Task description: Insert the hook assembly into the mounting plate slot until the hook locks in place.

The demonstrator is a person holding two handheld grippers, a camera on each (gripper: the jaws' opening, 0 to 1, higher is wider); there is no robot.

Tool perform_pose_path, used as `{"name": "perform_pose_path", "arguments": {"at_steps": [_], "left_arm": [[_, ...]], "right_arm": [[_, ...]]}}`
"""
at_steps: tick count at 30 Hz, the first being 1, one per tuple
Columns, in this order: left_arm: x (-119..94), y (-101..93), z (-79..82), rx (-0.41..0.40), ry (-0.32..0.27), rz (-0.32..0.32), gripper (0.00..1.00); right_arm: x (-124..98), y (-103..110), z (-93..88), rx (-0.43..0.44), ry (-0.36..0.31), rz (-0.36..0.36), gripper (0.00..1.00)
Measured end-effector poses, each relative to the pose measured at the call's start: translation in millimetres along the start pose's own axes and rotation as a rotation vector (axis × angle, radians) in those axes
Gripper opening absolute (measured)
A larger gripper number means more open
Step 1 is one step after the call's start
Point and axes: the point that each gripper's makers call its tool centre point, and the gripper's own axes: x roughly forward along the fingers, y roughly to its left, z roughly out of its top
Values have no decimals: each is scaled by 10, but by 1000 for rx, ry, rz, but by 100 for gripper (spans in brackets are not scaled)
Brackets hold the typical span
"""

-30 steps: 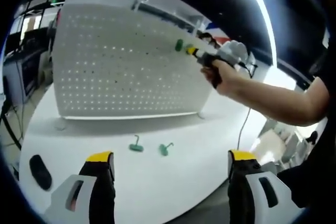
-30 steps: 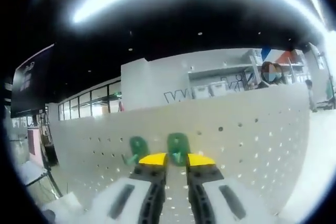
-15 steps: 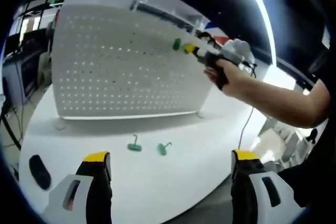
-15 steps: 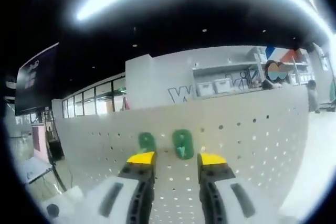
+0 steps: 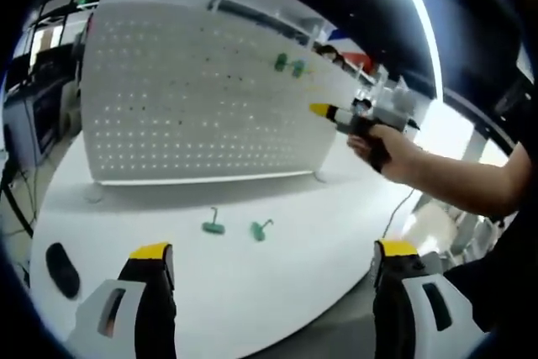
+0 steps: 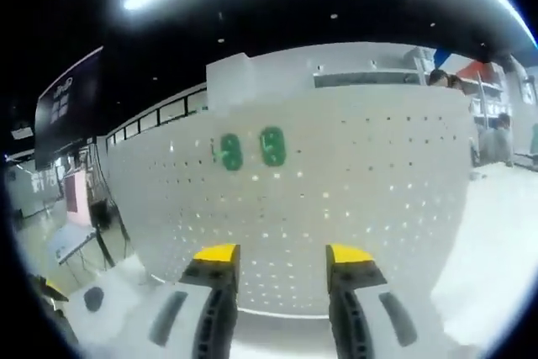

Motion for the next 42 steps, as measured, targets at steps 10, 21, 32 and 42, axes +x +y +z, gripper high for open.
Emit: {"name": "perform_pose_path", "arguments": {"at_steps": [10, 21, 32, 42], "left_arm": [[22, -26, -79, -7, 19, -6, 100], [-10, 17, -157, 6, 54, 12, 100], [-69, 40, -284, -13, 72, 23, 100], [-78, 51, -396, -22, 99, 23, 100]], "right_arm": [[-430, -6, -645, 4, 167, 37, 45], [-841, 156, -1202, 25, 318, 142, 46], [-1362, 165, -1704, 119, 464, 146, 49], [-1490, 340, -1649, 52, 493, 241, 46]]}}
